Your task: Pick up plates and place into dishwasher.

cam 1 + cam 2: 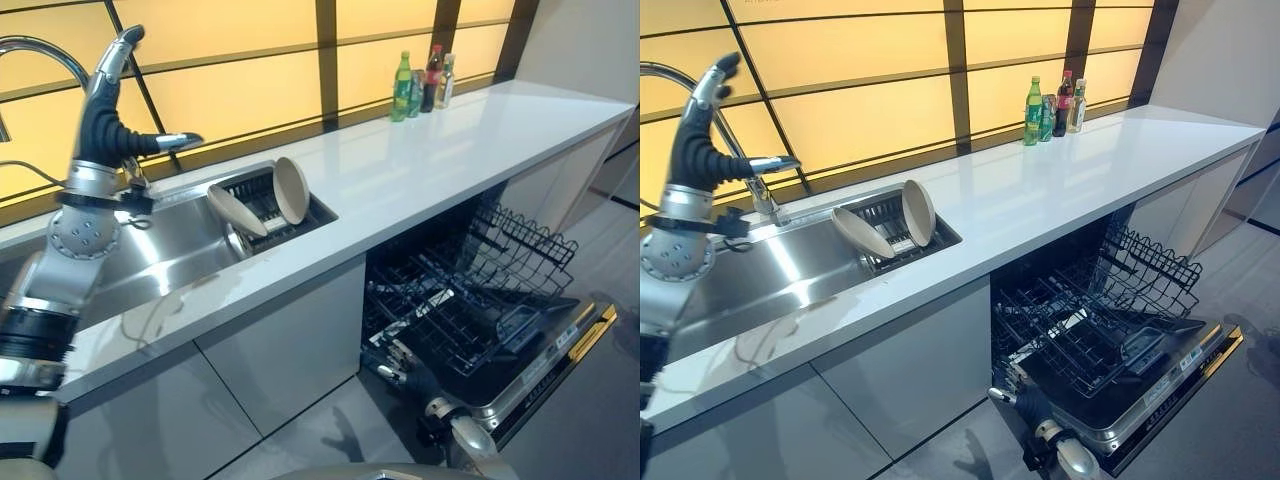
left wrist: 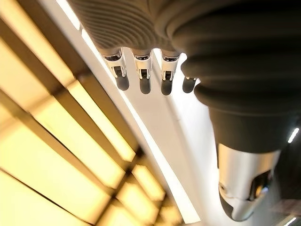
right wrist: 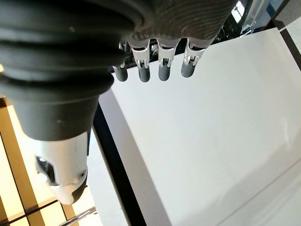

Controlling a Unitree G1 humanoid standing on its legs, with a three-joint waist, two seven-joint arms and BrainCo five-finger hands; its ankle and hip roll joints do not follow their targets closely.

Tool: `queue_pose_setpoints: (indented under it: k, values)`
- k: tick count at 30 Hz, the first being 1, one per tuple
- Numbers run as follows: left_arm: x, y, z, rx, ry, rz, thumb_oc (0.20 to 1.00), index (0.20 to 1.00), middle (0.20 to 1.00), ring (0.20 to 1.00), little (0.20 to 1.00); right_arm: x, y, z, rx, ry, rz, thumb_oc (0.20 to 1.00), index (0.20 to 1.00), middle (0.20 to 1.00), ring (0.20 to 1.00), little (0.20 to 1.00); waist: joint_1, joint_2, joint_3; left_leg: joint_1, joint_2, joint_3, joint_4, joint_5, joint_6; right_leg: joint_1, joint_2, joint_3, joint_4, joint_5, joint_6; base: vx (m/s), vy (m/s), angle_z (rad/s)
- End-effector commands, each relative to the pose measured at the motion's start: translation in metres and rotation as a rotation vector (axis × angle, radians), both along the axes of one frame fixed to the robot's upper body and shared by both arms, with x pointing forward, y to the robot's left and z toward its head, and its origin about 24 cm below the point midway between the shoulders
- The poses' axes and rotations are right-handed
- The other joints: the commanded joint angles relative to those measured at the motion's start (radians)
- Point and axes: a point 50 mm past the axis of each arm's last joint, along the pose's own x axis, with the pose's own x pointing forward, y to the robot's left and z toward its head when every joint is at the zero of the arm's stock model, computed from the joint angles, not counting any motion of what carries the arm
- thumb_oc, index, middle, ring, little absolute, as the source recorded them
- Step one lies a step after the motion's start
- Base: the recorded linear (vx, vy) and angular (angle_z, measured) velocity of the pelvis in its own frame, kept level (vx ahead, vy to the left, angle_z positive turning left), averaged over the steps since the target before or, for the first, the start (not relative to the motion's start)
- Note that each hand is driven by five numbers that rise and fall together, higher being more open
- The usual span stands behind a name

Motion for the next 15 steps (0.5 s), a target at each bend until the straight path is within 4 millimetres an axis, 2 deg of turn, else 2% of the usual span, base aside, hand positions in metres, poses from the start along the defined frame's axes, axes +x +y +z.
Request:
queue_pose_setpoints:
  k: [1, 5, 9, 15]
  values:
    - [0.003, 0.001, 0.042, 0.239, -0.116, 0.138, 1.0, 1.0, 1.0, 1.0, 1.0, 0.025, 0.012, 0.032, 0.071, -0.179, 0.041, 1.0, 1.0, 1.0, 1.0, 1.0, -0.038, -0.003, 0.086, 0.002, -0.04, 0.048, 0.013, -0.125, 0.02, 0.028, -0.069, 0.012, 0.01, -0.11, 0.081, 0.03, 0.048, 0.0]
    - [0.012, 0.005, 0.024, 0.525, 0.024, 0.256, 1.0, 1.0, 1.0, 1.0, 1.0, 0.023, 0.002, 0.031, 0.047, -0.172, 0.052, 1.0, 1.0, 1.0, 1.0, 1.0, -0.053, -0.002, 0.101, -0.003, -0.041, 0.056, 0.013, -0.125, 0.021, 0.017, -0.067, 0.024, 0.01, -0.107, 0.084, 0.03, 0.055, -0.04]
    - [0.021, 0.01, 0.008, 0.712, 0.172, 0.325, 1.0, 1.0, 1.0, 1.0, 1.0, 0.025, -0.004, 0.032, 0.025, -0.173, 0.062, 1.0, 1.0, 1.0, 1.0, 1.0, -0.066, 0.001, 0.116, -0.006, -0.042, 0.061, 0.013, -0.122, 0.021, 0.008, -0.066, 0.032, 0.013, -0.102, 0.086, 0.02, 0.065, -0.05]
    - [0.03, 0.02, -0.005, 0.82, 0.265, 0.406, 1.0, 1.0, 1.0, 1.0, 1.0, 0.03, -0.01, 0.035, -0.01, -0.186, 0.072, 1.0, 1.0, 1.0, 1.0, 1.0, -0.082, 0.009, 0.136, -0.016, -0.043, 0.069, 0.013, -0.115, 0.019, -0.009, -0.068, 0.042, 0.015, -0.095, 0.09, 0.0, 0.068, -0.1]
